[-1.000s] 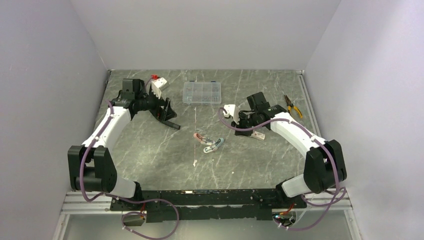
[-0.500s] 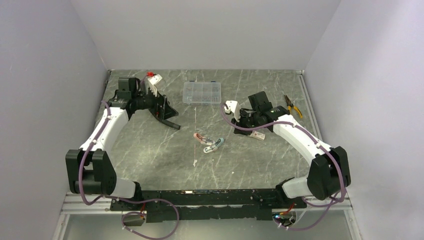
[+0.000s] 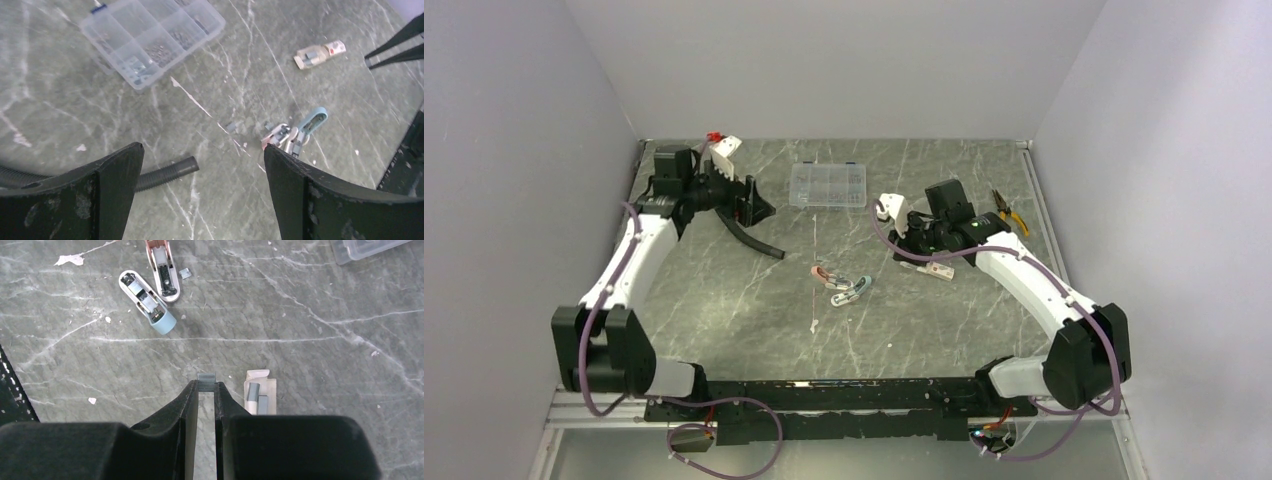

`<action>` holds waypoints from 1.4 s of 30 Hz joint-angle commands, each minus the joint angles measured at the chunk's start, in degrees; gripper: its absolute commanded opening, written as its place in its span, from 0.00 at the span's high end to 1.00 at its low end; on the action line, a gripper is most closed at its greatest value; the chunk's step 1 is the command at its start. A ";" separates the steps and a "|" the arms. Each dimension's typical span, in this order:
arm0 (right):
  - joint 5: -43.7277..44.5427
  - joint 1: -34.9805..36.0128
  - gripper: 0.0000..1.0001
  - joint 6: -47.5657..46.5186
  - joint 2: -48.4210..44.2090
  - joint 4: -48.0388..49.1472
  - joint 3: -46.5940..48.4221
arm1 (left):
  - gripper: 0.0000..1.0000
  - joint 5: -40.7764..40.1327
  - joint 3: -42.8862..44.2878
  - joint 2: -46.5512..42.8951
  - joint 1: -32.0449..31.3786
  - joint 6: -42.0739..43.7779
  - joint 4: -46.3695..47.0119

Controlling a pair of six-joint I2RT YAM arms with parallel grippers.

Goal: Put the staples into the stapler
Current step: Pick up the stapler from the center of the board.

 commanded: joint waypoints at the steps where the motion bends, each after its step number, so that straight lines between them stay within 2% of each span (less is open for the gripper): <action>1: 0.19 0.14 0.97 1.44 -2.28 3.19 0.48 | 0.05 8.53 4.55 7.00 -2.12 3.04 -9.37; 6: 0.37 0.09 0.98 1.58 -3.79 4.08 -1.07 | 0.05 9.41 2.17 9.69 -11.53 12.31 -12.19; 9: 0.44 0.12 0.98 1.77 -4.60 4.62 -2.37 | 0.10 7.81 -3.04 8.18 -16.58 19.50 -7.58; 13: 0.35 0.10 0.98 1.78 -5.11 5.09 -3.75 | 0.10 8.44 -7.64 7.16 -18.66 28.79 0.78; 18: 0.27 0.13 0.98 1.87 -5.77 5.53 -4.81 | 0.15 9.75 -4.71 12.22 -19.64 46.76 -6.82; 20: 0.35 0.08 0.98 1.92 -5.91 5.94 -5.15 | 0.16 8.32 -4.17 14.11 -20.46 50.35 -7.50; 28: 0.33 -0.01 0.99 1.67 -5.72 6.07 -5.99 | 0.24 4.12 -1.05 20.30 -23.25 53.77 -8.02; 37: -0.09 0.03 0.99 1.69 -5.74 6.13 -6.34 | 0.42 1.56 -2.83 21.35 -24.65 52.57 -6.29; 42: -0.07 0.01 0.99 1.80 -5.74 6.16 -6.40 | 0.56 0.46 -3.58 19.67 -24.74 51.33 -6.75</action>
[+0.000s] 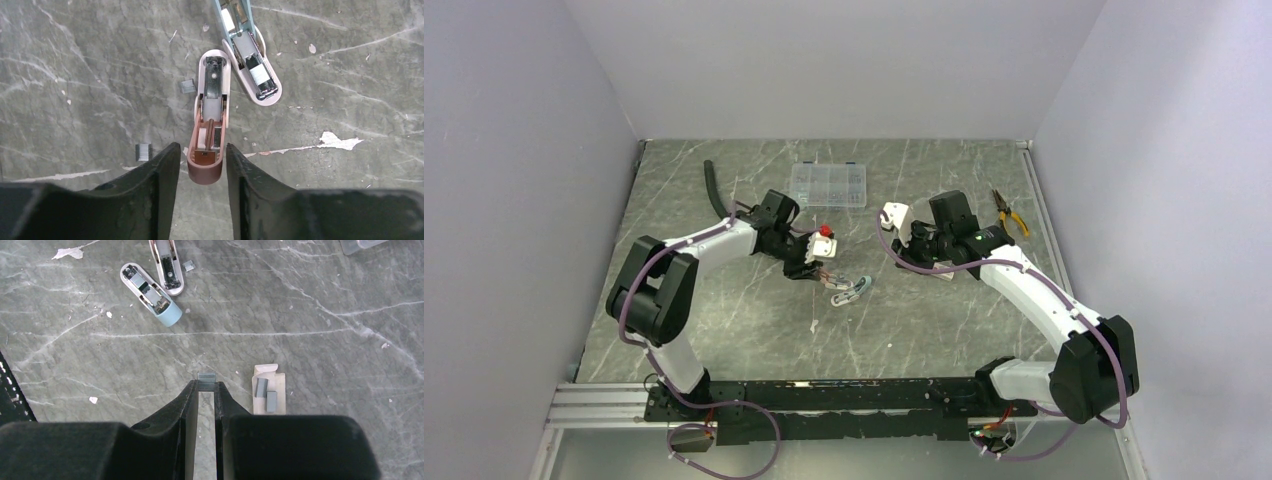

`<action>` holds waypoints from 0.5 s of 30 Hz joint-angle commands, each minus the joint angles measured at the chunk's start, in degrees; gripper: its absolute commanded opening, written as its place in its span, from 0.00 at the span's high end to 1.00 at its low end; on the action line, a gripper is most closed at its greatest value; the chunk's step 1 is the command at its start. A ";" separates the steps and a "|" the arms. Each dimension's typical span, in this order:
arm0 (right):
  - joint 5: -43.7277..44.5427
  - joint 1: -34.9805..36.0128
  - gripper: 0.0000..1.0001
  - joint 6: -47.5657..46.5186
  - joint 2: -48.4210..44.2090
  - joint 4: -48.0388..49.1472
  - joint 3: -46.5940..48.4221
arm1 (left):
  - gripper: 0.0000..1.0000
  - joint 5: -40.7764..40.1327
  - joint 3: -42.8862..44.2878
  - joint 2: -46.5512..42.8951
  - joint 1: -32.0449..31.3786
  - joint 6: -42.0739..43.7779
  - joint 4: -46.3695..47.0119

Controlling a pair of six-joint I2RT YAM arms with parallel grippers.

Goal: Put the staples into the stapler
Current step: Pick up the stapler from the center of the board.

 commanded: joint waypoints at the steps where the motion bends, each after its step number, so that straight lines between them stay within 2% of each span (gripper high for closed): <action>1: -0.53 -0.01 0.99 0.44 -1.52 1.97 -0.19 | 0.60 -0.61 -0.34 -2.29 -0.29 -0.51 -0.24; 9: -1.47 -0.01 0.99 0.51 -1.81 1.06 0.71 | 0.94 -3.70 -4.56 -11.53 -0.11 -2.14 -4.01; 15: -2.44 -0.01 0.99 0.04 -1.83 -0.81 1.71 | 0.97 -2.78 -9.32 -20.63 -0.07 -4.64 -7.21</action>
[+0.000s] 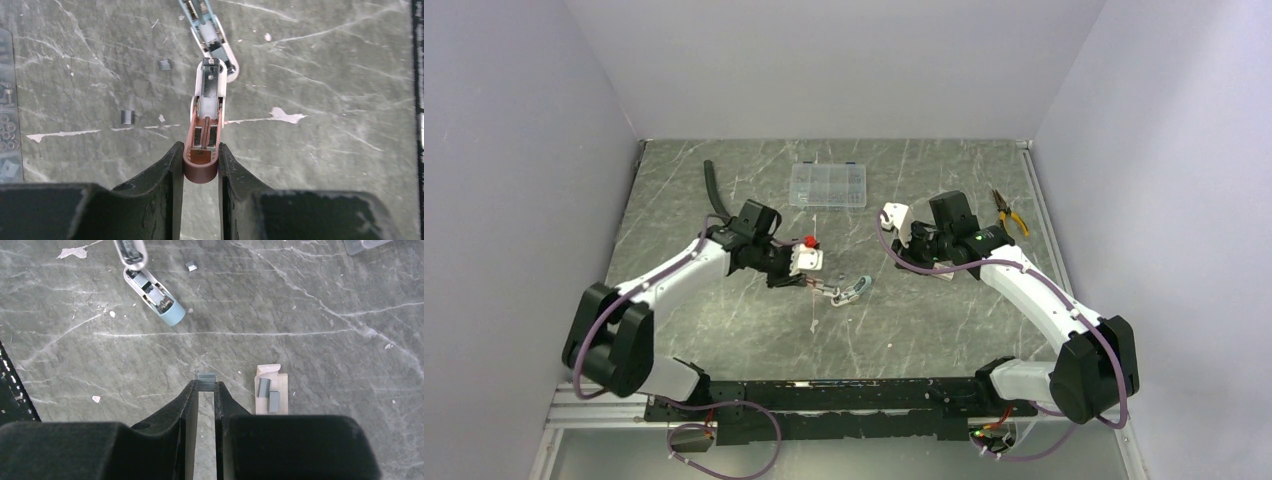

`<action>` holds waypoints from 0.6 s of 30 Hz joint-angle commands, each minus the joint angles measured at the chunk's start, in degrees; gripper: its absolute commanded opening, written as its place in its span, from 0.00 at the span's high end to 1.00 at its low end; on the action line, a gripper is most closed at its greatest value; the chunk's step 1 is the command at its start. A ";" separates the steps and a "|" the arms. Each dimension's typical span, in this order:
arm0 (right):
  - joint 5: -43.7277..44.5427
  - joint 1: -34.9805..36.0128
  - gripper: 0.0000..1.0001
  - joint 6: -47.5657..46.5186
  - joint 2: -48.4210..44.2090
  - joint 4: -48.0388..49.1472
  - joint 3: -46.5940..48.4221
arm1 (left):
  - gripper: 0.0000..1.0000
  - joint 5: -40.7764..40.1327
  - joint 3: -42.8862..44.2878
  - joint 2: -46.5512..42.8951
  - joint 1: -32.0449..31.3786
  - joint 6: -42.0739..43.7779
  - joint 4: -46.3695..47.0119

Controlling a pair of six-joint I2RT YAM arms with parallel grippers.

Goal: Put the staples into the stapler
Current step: Pick up the stapler from the center of the board, then place the stapler at the center of the board.

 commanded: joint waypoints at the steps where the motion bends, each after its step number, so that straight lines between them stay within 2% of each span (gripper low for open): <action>1: -1.96 0.00 0.99 -0.05 -1.84 -0.90 1.72 | 0.97 1.28 -3.25 -7.30 -0.02 -2.98 -3.47; 9: -1.49 0.00 0.99 -0.23 -3.03 -3.59 2.32 | 0.97 5.30 -9.00 -16.67 -0.74 -10.04 -3.72; 12: -1.26 0.12 0.99 -0.41 -3.21 -4.46 2.57 | 0.97 2.16 -9.44 -15.77 -4.02 -17.60 -0.39; 18: -0.76 1.36 0.99 -0.74 -3.47 -4.15 2.17 | 0.97 -2.65 -12.57 -13.73 -10.62 -22.45 7.04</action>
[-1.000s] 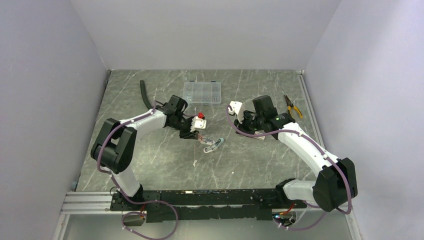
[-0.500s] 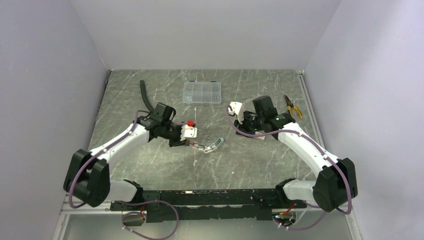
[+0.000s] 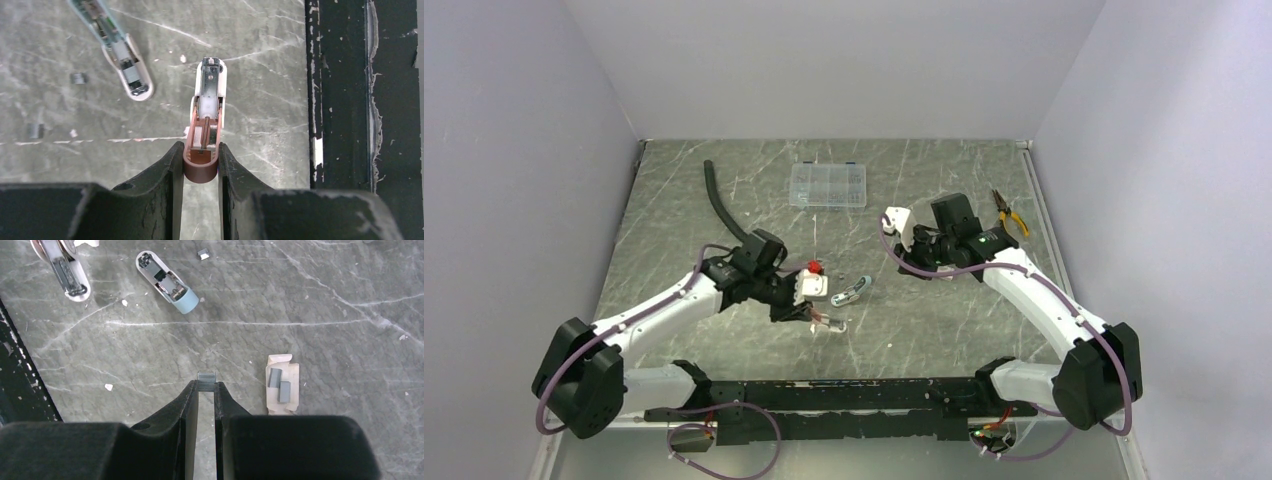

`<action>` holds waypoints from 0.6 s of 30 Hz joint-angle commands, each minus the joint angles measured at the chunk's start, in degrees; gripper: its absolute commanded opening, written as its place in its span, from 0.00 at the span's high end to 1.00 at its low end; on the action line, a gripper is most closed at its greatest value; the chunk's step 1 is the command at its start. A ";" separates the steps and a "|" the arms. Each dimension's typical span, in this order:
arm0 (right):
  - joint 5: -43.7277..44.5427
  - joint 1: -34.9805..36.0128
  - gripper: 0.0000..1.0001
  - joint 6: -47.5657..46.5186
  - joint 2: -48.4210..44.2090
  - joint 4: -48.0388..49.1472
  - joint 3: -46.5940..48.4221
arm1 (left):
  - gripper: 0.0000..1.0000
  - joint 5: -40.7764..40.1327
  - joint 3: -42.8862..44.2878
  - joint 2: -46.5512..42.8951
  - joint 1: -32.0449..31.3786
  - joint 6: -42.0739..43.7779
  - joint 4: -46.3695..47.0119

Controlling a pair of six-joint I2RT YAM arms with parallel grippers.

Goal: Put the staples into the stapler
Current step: Place the stapler at the center of the board.

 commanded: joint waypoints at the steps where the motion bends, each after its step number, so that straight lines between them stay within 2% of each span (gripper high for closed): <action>1: -0.62 1.30 0.99 -0.59 -1.69 0.09 1.97 | 0.97 -2.44 -2.38 1.26 -2.83 -6.56 7.28; 9: -0.34 2.51 0.99 -0.37 -0.86 2.13 0.44 | 0.96 -7.62 -5.18 3.51 -6.06 -7.52 12.58; 12: -0.23 2.71 0.99 -0.24 -0.57 2.71 0.00 | 0.87 -7.69 -5.48 3.14 -6.43 -7.14 12.24; 18: -0.50 3.50 0.99 -0.13 0.18 2.89 0.06 | 0.63 -8.88 -4.77 2.18 -7.05 -6.41 9.06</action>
